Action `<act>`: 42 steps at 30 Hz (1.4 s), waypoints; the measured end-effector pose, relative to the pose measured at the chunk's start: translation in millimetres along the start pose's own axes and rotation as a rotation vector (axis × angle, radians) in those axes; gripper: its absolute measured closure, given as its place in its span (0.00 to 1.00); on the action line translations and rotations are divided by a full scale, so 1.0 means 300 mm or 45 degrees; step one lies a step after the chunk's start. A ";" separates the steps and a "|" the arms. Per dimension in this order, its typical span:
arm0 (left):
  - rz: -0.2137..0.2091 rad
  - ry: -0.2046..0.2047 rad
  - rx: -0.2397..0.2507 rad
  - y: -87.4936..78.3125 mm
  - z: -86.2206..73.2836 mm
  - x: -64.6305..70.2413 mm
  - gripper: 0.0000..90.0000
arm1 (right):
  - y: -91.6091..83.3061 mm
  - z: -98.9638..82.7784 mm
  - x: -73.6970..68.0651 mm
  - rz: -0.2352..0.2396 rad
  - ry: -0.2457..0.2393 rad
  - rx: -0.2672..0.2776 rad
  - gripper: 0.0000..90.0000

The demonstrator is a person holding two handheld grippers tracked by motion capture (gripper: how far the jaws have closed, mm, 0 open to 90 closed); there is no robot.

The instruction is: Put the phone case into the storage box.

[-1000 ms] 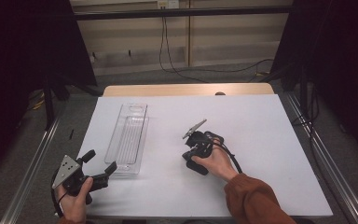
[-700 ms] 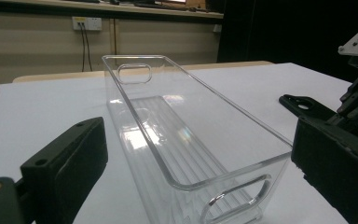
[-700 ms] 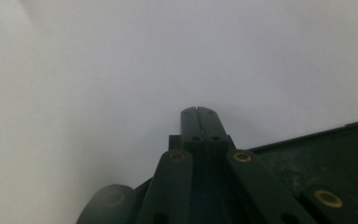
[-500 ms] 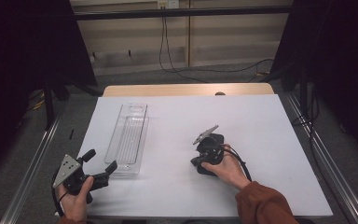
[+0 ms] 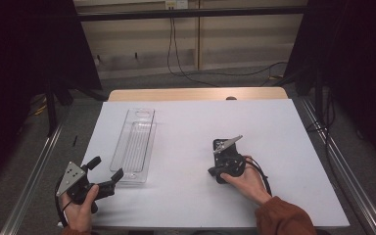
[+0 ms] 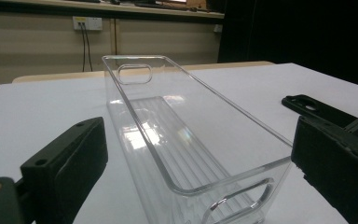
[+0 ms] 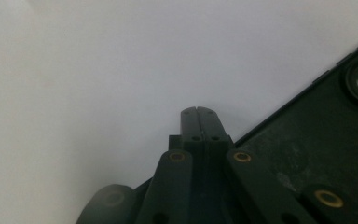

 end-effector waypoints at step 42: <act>-0.006 0.006 -0.002 -0.002 0.001 0.000 0.04 | -0.147 -0.068 0.068 -0.139 0.054 0.179 1.00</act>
Point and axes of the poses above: each handheld gripper's, and its own axes: y roughly forward along the jaws, z roughly out of its top, x roughly to its right, the point moved 7 cm from there along y, roughly forward along the jaws, and after that the axes turned 15 degrees about x, right-handed, at the moved point
